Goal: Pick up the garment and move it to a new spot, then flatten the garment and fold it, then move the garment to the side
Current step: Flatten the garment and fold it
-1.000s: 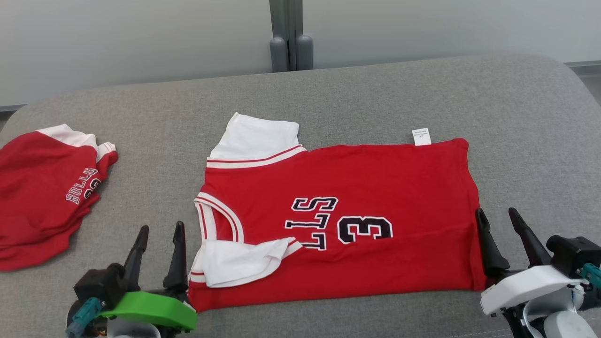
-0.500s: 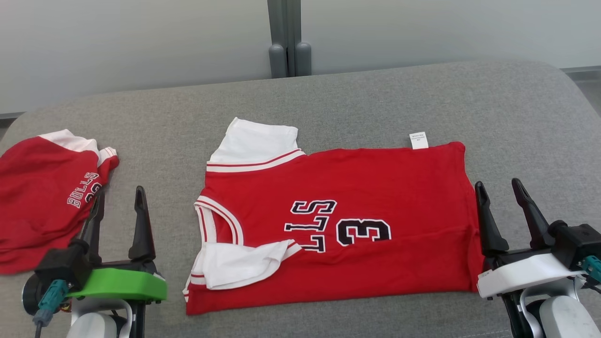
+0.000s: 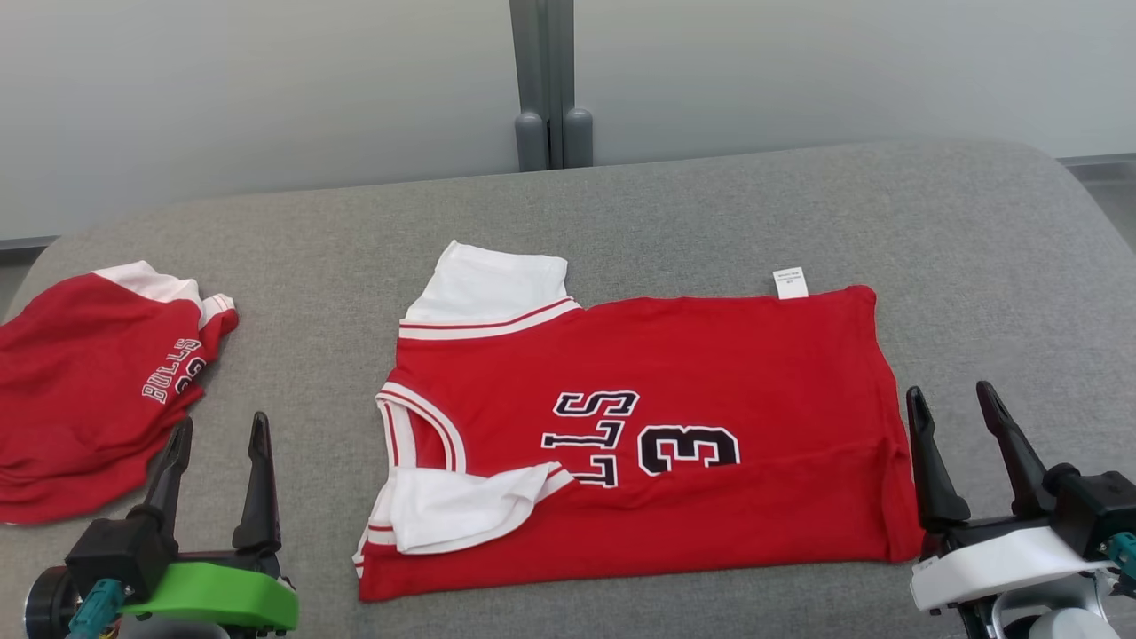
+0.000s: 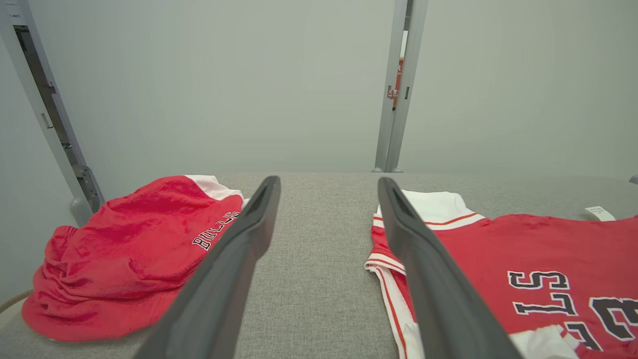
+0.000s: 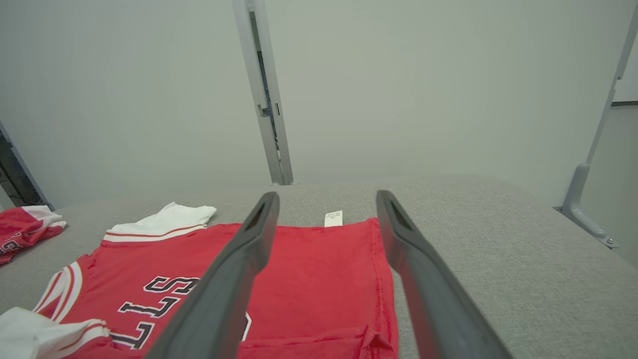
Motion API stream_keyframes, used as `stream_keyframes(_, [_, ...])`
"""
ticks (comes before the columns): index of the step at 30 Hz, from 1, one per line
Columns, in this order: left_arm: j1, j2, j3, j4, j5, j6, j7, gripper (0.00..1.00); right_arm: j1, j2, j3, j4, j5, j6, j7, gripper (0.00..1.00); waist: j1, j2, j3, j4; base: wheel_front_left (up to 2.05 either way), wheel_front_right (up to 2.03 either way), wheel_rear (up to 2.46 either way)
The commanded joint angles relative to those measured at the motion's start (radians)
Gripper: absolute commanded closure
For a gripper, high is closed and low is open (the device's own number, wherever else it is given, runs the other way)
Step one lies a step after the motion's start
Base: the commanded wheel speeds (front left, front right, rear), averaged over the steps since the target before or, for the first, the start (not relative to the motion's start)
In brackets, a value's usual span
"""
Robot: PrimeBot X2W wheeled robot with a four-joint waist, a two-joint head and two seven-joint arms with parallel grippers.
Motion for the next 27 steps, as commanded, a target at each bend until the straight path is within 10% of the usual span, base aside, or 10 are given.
stream_keyframes(1, [0.021, 0.005, 0.000, 0.006, -0.003, -0.006, -0.003, 0.00, 0.017, 0.004, 0.001, -0.003, -0.007, -0.001, 0.011, 0.00, 0.0000, 0.0000, -0.008, 0.004, 0.00, 0.00, 0.00])
stream_keyframes(27, [0.068, -0.023, 0.001, 0.034, 0.004, -0.017, -0.002, 0.00, 0.075, 0.013, 0.027, -0.022, -0.025, -0.002, 0.065, 0.00, 0.0000, 0.0000, -0.029, 0.020, 0.00, 0.00, 0.00])
